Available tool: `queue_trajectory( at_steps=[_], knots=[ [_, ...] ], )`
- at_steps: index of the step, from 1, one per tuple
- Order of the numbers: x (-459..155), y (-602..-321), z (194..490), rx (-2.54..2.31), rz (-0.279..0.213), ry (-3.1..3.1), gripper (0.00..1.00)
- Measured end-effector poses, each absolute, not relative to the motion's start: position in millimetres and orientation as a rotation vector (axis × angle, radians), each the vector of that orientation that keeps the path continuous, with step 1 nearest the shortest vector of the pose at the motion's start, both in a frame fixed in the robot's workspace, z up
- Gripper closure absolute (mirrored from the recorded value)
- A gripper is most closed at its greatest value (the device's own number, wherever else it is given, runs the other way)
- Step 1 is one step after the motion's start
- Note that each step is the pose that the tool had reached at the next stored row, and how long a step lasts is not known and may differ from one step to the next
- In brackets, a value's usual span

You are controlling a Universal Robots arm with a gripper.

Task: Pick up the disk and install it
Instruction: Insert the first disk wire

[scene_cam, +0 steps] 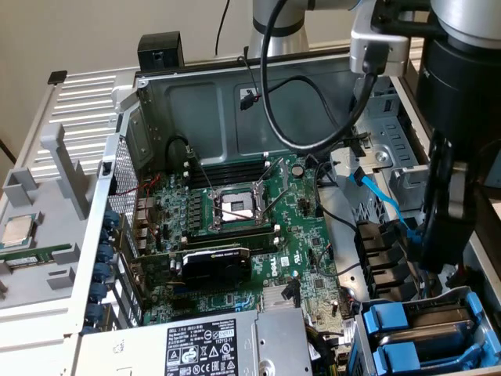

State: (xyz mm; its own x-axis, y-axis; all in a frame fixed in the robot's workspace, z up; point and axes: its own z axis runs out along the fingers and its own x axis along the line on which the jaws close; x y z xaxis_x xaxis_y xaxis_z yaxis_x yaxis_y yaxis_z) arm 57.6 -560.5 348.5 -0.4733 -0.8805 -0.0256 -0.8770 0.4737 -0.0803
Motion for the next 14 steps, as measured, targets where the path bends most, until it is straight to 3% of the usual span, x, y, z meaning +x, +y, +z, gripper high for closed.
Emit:
queue_trajectory(
  at_steps=[14],
  knots=[
    [60.9,-563.9,348.5,-1.536,-0.087,2.669,0.39]
  ],
)
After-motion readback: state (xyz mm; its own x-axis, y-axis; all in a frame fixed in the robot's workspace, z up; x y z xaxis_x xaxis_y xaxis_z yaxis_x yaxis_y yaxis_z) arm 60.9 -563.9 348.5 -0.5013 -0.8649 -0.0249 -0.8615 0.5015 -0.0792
